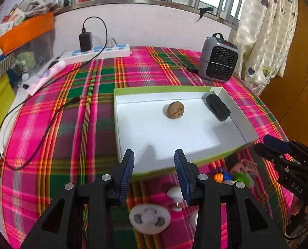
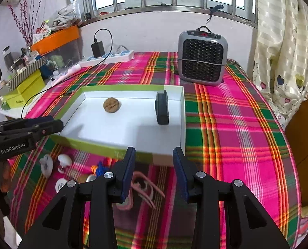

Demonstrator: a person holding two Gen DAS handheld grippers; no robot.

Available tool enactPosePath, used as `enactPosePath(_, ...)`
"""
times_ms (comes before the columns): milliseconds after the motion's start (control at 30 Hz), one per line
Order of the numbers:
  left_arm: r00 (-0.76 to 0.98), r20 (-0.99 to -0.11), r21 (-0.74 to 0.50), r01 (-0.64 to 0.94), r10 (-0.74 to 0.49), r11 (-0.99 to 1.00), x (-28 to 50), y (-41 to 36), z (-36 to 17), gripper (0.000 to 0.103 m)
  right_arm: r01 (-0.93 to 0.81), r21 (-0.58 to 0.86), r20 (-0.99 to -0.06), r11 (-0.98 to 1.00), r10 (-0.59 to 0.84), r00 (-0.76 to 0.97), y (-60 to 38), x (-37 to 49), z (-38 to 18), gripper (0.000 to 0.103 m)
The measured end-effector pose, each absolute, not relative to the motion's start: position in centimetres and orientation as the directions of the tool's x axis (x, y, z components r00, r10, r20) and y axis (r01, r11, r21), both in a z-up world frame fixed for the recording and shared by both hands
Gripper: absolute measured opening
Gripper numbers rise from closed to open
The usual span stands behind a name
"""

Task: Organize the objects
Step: 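Withdraw both open tools from the box back toward the remaining items, then grasp the white round toy with the left tool while the right tool grasps the pink clip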

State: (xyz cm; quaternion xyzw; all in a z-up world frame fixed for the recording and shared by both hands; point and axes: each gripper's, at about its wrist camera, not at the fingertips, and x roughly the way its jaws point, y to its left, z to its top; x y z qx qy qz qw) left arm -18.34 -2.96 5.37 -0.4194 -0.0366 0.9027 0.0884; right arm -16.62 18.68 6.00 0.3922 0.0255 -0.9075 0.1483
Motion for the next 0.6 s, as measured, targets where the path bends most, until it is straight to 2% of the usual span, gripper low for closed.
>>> enactPosePath(367, -0.627, -0.749, -0.173, -0.123, 0.212, -0.977, -14.9, -4.7, 4.1, 0.039, 0.293, 0.088, -0.726, -0.952, -0.262, -0.635, 20.0, -14.9, 4.9, 0.039)
enactPosePath(500, -0.619, -0.753, -0.191, -0.119, 0.223, -0.974, -14.2, -5.2, 3.7, 0.045, 0.314, 0.105, -0.724, -0.944, -0.289, -0.626, 20.2, -14.4, 4.6, 0.039)
enactPosePath(600, -0.617, -0.751, -0.206, -0.122, 0.237, -0.971, -13.6, -5.4, 3.4, 0.046, 0.326, 0.102, -0.730, -0.940, -0.293, -0.618, 20.1, -14.2, 4.3, 0.039)
